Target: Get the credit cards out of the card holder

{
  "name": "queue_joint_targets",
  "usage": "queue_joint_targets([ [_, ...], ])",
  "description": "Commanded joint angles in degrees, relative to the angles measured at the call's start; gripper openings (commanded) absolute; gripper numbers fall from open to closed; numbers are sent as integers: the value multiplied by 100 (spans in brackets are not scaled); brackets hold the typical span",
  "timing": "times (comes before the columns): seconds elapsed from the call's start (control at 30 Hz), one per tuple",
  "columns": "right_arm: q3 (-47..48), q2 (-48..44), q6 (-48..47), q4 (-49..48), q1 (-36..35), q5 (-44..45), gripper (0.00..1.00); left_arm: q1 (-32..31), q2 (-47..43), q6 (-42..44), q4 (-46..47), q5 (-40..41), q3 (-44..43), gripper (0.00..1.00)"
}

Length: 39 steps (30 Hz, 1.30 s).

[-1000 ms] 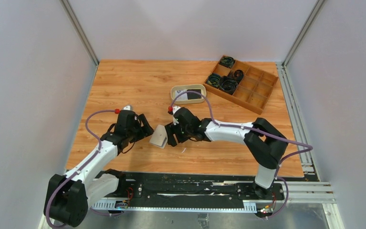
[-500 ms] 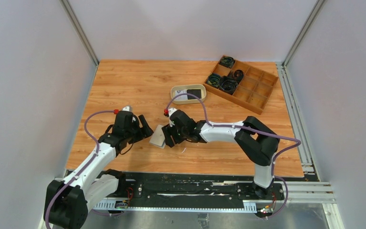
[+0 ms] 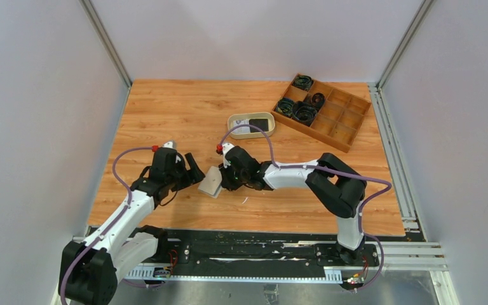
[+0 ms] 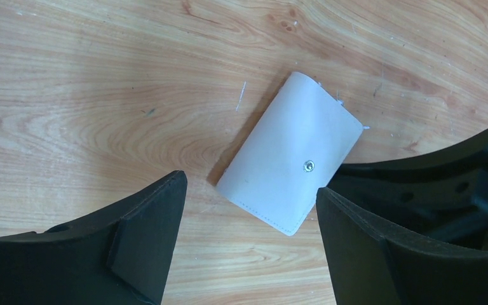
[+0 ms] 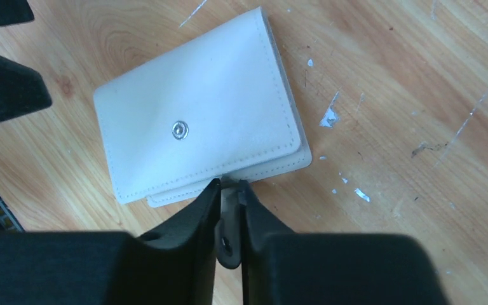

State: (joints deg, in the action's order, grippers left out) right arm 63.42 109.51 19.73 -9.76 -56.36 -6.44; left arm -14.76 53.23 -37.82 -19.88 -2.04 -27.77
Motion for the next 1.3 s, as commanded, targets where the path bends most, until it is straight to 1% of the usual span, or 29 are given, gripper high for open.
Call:
queue_joint_targets([
  [0.0, 58, 188, -49, -62, 124, -270, 5, 44, 32, 147, 85, -227, -73, 83],
  [0.03, 45, 177, -56, -61, 133, -307, 0, 44, 52, 152, 114, -267, -62, 83],
  [0.17, -207, -123, -84, -187, 173, -311, 0, 47, 32, 129, 469, -644, 41, 85],
  [0.23, -312, -333, -117, -155, 186, -281, 0, 44, 51, 113, 899, -1060, 112, 86],
  [0.33, -369, -583, -184, -4, 211, -277, 0, 44, 221, 141, 1248, -1649, 114, 87],
  [0.43, -391, -791, -214, 84, 229, -316, 0, 44, 299, 181, 1393, -1827, 115, 87],
  [0.67, -414, -1148, -151, 132, 256, -420, 0, 44, 478, 370, 1313, -1886, 147, 86],
  [0.87, -449, -1196, -182, 191, 279, -446, 0, 44, 872, 376, 1607, -1800, 420, 85],
  [0.93, -504, -1187, -164, 185, 291, -476, 0, 44, 1101, 352, 1885, -1811, 558, 81],
  [0.97, -532, -1187, -151, 185, 300, -494, 0, 44, 1248, 336, 1951, -1828, 629, 77],
  [1.07, -628, -1224, -126, 182, 324, -504, 0, 44, 1368, 269, 2228, -1846, 700, 70],
  [1.13, -715, -1266, -108, 156, 349, -515, 0, 44, 1298, 269, 2187, -1772, 657, 69],
  [1.27, -858, -1338, -107, 133, 399, -521, 0, 44, 1077, 430, 1789, -1545, 463, 69],
])
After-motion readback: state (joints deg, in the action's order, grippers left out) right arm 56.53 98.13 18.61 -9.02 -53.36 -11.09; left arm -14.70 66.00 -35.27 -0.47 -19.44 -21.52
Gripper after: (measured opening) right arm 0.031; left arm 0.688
